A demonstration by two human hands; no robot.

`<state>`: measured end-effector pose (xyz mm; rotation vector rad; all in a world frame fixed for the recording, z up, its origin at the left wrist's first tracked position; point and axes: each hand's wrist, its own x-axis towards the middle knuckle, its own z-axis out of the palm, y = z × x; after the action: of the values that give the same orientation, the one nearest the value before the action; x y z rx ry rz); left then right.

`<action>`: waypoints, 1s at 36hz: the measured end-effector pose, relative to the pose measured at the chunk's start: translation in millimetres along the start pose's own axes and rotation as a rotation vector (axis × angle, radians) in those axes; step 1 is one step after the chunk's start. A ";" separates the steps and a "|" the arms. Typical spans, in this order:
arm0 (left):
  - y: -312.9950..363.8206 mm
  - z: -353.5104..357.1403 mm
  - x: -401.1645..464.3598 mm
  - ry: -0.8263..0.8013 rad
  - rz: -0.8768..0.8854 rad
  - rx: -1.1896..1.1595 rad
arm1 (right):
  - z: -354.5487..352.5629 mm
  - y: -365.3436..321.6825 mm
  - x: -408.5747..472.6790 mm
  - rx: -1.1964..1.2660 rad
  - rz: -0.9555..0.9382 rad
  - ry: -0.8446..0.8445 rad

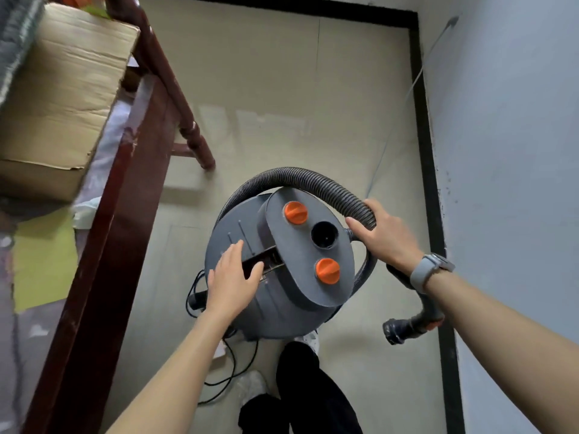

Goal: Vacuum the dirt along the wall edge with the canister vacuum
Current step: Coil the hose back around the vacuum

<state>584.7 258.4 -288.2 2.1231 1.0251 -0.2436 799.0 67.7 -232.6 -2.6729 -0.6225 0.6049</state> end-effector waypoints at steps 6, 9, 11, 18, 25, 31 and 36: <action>-68.9 -4.8 -10.7 0.042 -0.214 -0.297 | 21.2 -37.4 -38.3 -0.091 -0.117 0.026; -88.6 -11.2 -11.8 0.104 -0.237 -0.362 | 36.9 -54.6 -56.6 -0.099 -0.221 -0.022; -92.2 -22.2 -13.2 0.156 -0.223 -0.375 | 40.8 -63.1 -67.1 -0.124 -0.304 -0.054; -104.5 -70.9 2.2 0.060 -0.005 -0.111 | 19.1 -80.4 -79.3 -0.062 -0.542 -0.082; -103.5 -58.8 -46.7 0.042 0.000 -0.369 | 5.5 -87.2 -76.4 -0.165 -0.528 -0.079; -74.9 -90.1 -70.8 0.104 0.122 -0.471 | 9.2 -80.0 -77.8 -0.114 -0.511 0.043; -30.5 -114.6 -71.6 0.109 0.195 -0.545 | 37.5 -96.5 -105.9 0.036 -0.536 0.354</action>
<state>498.4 308.4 -191.9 1.7294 0.8197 0.2284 662.3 107.0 -191.3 -2.3383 -1.1390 -0.0031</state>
